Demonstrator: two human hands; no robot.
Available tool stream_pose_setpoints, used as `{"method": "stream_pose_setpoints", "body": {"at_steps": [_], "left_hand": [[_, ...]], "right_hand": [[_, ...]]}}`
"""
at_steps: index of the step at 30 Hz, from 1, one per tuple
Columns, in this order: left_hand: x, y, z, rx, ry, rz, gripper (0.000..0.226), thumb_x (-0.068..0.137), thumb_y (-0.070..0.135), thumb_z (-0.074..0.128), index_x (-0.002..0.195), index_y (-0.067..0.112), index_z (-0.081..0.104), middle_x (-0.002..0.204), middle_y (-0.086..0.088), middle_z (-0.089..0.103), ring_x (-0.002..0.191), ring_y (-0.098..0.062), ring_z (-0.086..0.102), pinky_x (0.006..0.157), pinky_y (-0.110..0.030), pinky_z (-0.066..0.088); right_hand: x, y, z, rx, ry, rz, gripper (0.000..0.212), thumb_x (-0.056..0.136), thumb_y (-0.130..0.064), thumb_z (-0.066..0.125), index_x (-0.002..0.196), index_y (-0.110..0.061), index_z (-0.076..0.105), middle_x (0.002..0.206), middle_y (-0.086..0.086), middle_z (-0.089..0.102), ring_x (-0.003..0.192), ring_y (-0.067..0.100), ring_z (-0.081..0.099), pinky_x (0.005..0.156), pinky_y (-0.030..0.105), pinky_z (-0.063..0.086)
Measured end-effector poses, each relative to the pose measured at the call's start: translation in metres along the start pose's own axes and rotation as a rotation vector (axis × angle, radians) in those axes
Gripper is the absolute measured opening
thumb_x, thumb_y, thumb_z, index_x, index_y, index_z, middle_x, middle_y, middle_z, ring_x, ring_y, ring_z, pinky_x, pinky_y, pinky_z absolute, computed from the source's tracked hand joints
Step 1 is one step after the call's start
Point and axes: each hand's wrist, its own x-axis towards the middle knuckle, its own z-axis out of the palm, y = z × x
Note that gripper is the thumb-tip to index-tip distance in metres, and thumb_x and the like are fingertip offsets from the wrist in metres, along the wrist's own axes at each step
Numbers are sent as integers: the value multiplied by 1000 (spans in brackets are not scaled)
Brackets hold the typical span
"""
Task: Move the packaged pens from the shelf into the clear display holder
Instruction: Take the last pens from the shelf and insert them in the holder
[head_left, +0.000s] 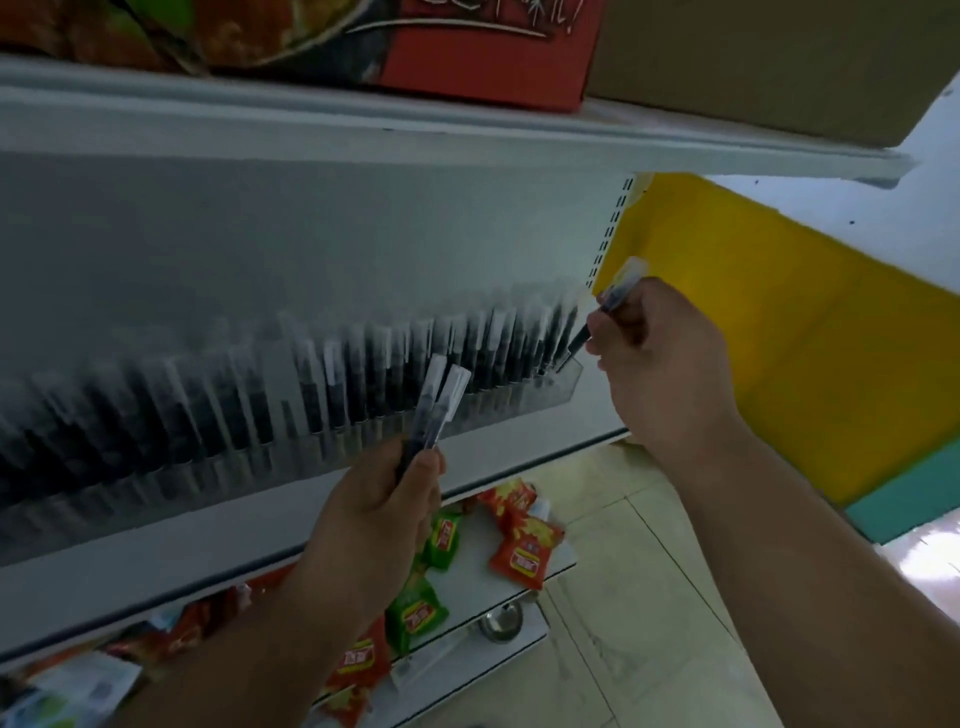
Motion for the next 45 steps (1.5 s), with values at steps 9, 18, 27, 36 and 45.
{"method": "stream_pose_setpoints", "body": {"at_steps": [9,18,27,36,45], "left_hand": [[17,-13,58,-30,234,-3,18,102,21,45,96,11,58,64,-6,39,48,-13,30,46,-27,27],[26,-14,98,-106,288,-23,18,102,16,44,94,10,59,68,-12,34,48,-15,24,47,-31,19],[38,-14,114,-16,292,-6,24,101,22,47,85,25,64,59,-2,39,50,-15,31,48,-30,25],[34,-11,116,-16,362,-31,24,103,19,45,89,14,64,62,-7,39,47,-12,30,42,-23,24],[34,-12,115,-98,350,-28,23,103,11,42,91,5,60,56,-1,36,44,-10,26,40,-21,23]], "right_hand": [[49,56,32,-80,-344,-157,21,96,-28,59,81,-14,53,68,0,58,64,15,54,53,26,38],[49,80,49,-118,-543,-180,24,99,-34,53,82,-18,51,70,-4,52,68,18,51,57,28,33],[21,66,21,386,-585,-35,20,91,-45,58,83,-27,64,70,-8,64,63,6,60,56,18,46],[66,72,-7,546,-212,-5,15,98,-27,57,84,-27,64,73,-3,68,60,9,63,58,26,51],[78,82,13,135,-206,-364,15,98,-27,55,94,-17,65,84,-9,63,71,7,56,62,16,43]]}}
